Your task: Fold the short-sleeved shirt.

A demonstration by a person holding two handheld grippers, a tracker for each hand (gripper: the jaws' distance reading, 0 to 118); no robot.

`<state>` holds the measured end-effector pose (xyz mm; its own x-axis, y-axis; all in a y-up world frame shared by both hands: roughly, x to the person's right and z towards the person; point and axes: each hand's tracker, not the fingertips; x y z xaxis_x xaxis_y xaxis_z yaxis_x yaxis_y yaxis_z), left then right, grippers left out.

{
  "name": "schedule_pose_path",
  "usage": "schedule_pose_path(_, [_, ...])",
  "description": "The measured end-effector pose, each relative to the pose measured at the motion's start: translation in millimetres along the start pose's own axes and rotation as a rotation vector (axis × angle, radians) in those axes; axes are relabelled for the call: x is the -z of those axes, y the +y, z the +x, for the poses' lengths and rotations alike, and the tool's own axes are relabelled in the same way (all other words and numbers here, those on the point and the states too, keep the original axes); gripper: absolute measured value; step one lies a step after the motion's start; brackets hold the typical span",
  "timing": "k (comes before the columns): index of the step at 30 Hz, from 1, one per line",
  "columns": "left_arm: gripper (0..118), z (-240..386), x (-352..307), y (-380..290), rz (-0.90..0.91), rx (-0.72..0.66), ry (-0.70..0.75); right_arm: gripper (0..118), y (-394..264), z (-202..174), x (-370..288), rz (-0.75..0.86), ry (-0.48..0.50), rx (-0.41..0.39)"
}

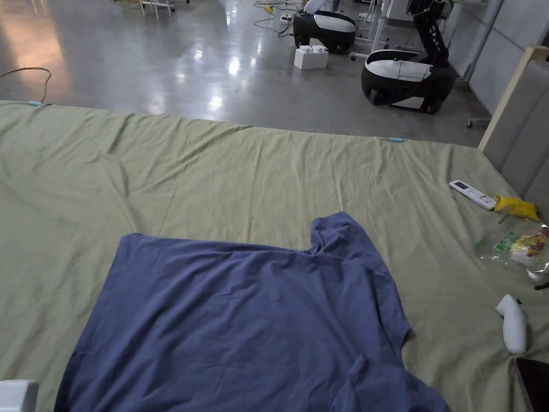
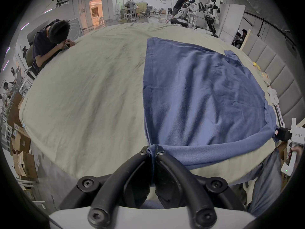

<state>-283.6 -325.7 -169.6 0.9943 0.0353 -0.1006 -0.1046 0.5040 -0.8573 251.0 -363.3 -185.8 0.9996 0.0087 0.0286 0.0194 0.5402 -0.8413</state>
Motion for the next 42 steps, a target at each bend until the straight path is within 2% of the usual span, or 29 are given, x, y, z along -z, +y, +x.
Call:
schedule_pose_path(2, [5, 0, 2, 0, 0.0, -0.005, -0.002, 35, 1, -6, 1, 0.01, 0.006, -0.009])
schedule_pose_path(4, [4, 1, 3, -1, 0.0, -0.009, -0.005, 22, 3, -10, 1, 0.017, 0.0, -0.056])
schedule_pose_path(7, [4, 1, 5, -1, -0.005, -0.015, -0.01, 8, 3, -9, 1, 0.022, 0.004, -0.064])
schedule_pose_path(9, [4, 1, 3, 0, 0.002, -0.018, -0.007, 7, 6, -8, -2, 0.015, 0.013, -0.091])
schedule_pose_path(13, [4, 0, -6, 4, 0.025, -0.023, -0.011, 7, 14, -17, -18, 0.035, -0.054, -0.222])
schedule_pose_path(17, [4, -5, -10, 9, 0.054, -0.06, -0.032, 7, 22, -19, -30, 0.049, -0.067, -0.236])
schedule_pose_path(26, [4, -7, -16, 40, 0.133, -0.102, -0.07, 7, 49, -11, -45, 0.155, -0.012, -0.128])
schedule_pose_path(30, [4, -7, -11, 63, 0.158, -0.101, -0.069, 7, 76, -14, -42, 0.187, -0.005, -0.109])
schedule_pose_path(36, [4, -3, 0, 98, 0.203, -0.09, -0.063, 7, 125, -18, -21, 0.229, 0.01, -0.06])
schedule_pose_path(42, [4, -11, 21, 137, 0.226, -0.144, -0.058, 7, 174, -19, 5, 0.244, 0.012, -0.026])
